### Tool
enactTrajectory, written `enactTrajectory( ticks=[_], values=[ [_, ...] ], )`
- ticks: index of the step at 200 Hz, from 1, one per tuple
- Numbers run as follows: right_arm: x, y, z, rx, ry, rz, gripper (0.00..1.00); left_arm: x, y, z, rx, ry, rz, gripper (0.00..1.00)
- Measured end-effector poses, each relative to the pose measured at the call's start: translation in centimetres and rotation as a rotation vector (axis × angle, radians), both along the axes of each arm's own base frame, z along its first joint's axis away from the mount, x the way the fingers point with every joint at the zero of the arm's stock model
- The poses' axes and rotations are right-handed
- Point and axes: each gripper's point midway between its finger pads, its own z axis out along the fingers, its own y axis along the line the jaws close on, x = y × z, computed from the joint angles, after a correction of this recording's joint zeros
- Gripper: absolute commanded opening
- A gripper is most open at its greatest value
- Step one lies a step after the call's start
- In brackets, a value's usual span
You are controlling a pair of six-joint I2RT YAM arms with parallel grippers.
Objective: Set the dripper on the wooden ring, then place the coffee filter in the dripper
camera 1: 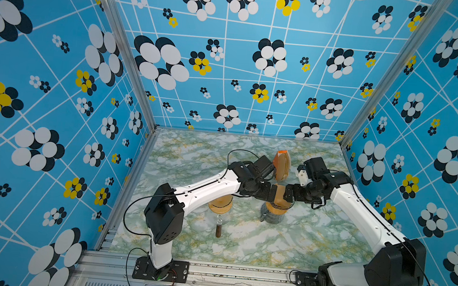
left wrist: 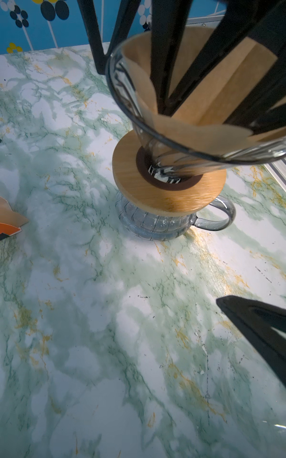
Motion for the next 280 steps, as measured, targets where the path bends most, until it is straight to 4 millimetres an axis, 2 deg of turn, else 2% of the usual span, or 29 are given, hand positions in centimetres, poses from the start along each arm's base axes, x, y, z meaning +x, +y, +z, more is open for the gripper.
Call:
enactTrajectory(
  ticks=[62,164,192,227,280],
  values=[
    [-0.2,-0.3,-0.5,-0.003,0.014,-0.017,0.98,0.2,-0.2,-1.7,0.027,0.022,0.0,0.99],
    [-0.2,-0.7,-0.6,0.007,0.02,-0.044,0.96,0.4,-0.1,-1.8,0.033,0.01,0.007,0.99],
    [0.2,-0.9,0.4,0.034,-0.019,-0.065,0.95,0.4,-0.1,-1.8,0.034,0.011,0.007,0.99],
    [0.3,0.5,2.5,0.135,-0.084,-0.03,0.95,0.3,0.0,-1.9,0.038,0.013,0.007,0.99],
    [-0.1,1.7,2.8,0.196,-0.07,0.013,0.95,0.6,-0.4,-1.7,0.035,0.013,0.006,0.99]
  ],
)
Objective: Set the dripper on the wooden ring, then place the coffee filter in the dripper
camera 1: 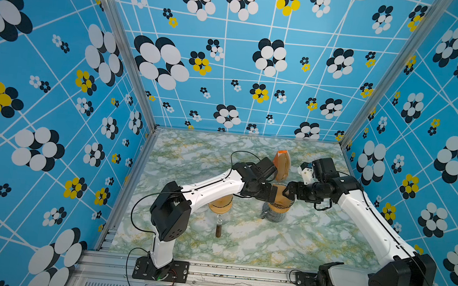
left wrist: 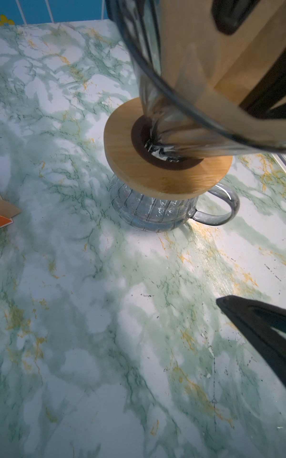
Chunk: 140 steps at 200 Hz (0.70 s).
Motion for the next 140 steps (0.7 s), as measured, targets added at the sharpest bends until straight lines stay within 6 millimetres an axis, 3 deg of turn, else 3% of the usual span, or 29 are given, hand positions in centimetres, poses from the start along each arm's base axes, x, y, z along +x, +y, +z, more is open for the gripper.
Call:
enactTrajectory(
  ticks=[79,140],
  values=[
    [-0.1,0.0,-1.0,-0.01,0.037,-0.001,0.95,1.2,-1.6,2.4,-0.076,-0.018,-0.023,0.99],
    [-0.2,-0.2,-1.6,-0.022,0.059,-0.007,0.95,1.6,-1.9,0.5,-0.033,0.005,-0.045,0.99]
  ],
)
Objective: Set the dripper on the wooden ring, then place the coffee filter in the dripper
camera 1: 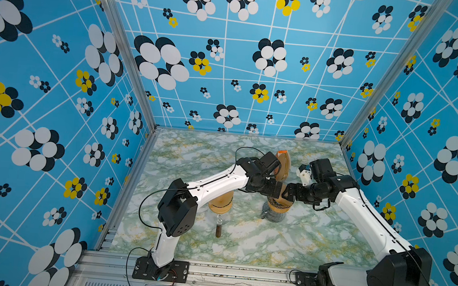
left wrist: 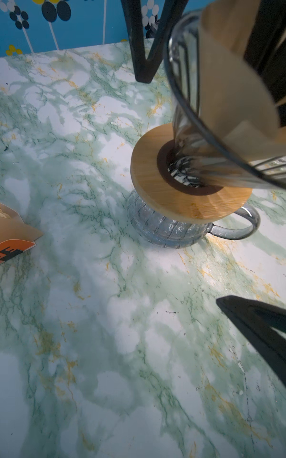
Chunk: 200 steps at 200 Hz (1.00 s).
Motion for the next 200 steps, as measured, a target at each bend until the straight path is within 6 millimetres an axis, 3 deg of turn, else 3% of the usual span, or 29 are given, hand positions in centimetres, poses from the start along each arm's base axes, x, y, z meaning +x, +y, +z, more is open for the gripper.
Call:
enactTrajectory(
  ticks=[200],
  values=[
    [0.0,-0.7,-3.0,-0.059,0.092,-0.027,0.92,0.8,0.0,-2.0,0.038,0.013,-0.013,0.99]
  ],
)
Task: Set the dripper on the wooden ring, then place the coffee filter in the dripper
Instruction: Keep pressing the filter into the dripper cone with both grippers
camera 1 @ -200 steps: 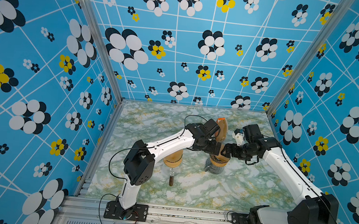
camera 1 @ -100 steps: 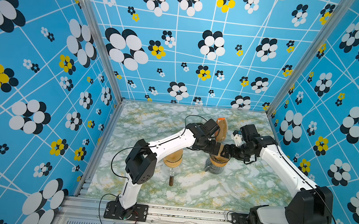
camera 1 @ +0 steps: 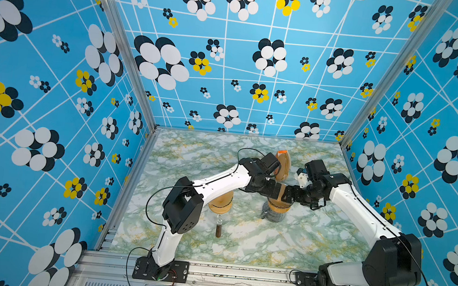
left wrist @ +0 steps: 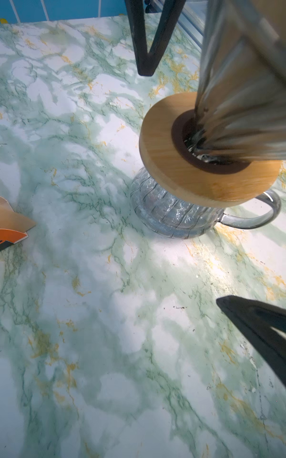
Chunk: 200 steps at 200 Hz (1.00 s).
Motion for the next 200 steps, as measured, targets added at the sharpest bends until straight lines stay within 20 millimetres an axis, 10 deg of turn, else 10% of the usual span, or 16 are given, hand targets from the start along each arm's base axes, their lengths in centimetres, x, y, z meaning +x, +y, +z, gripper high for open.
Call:
enactTrajectory(
  ticks=[91,200],
  values=[
    [-0.5,1.0,-0.2,0.065,0.035,-0.012,0.66,-0.1,-0.1,-0.2,-0.001,0.006,-0.011,0.99],
    [-0.7,1.6,1.3,0.112,0.003,-0.005,0.66,-0.6,0.3,3.6,-0.093,0.014,-0.04,0.99]
  ],
)
